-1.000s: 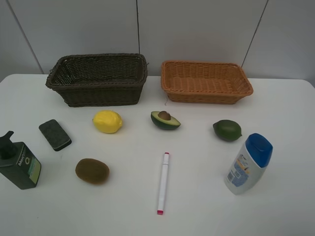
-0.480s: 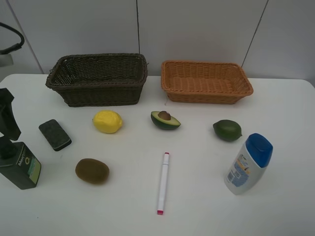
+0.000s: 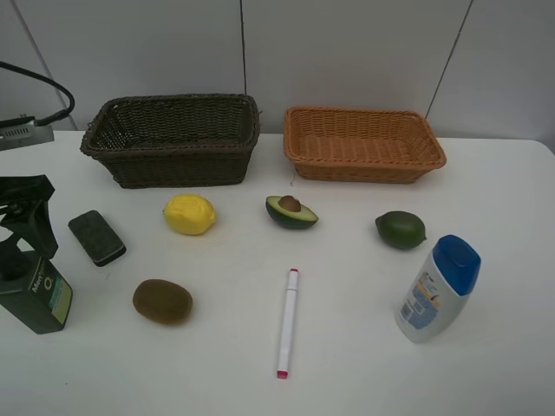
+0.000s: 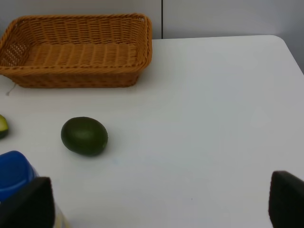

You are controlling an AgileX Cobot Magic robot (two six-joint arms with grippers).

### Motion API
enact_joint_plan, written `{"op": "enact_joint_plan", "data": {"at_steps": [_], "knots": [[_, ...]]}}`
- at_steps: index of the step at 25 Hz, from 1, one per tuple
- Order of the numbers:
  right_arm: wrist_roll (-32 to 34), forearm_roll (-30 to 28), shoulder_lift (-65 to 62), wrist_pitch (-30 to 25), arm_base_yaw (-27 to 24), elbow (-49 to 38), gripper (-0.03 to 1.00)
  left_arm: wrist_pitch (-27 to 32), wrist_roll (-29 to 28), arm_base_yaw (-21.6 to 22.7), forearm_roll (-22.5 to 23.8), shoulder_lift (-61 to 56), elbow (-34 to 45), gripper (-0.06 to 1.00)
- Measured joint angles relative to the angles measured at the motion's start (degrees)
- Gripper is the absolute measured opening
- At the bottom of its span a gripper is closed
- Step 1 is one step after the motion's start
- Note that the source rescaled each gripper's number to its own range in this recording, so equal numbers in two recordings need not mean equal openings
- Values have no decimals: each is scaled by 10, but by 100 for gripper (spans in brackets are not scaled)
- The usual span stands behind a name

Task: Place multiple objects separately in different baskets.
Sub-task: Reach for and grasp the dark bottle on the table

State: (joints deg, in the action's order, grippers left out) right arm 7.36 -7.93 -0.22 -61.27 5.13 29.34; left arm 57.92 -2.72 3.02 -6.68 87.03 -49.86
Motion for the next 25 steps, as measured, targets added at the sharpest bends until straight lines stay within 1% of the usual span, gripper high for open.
{"op": "enact_joint_plan", "data": {"at_steps": [8,18,23,25], "knots": [[0,0,0,0,0,0,99,-42,14,0,0,54,0,100],[0,0,0,0,0,0,99,-50,20,-4,0,97,0,100],[0,0,0,0,0,0,99,-73,15,-47,7,98,0,100],[0,0,0,0,0,0,99,-85,2,-66,14,98,0,100]]}}
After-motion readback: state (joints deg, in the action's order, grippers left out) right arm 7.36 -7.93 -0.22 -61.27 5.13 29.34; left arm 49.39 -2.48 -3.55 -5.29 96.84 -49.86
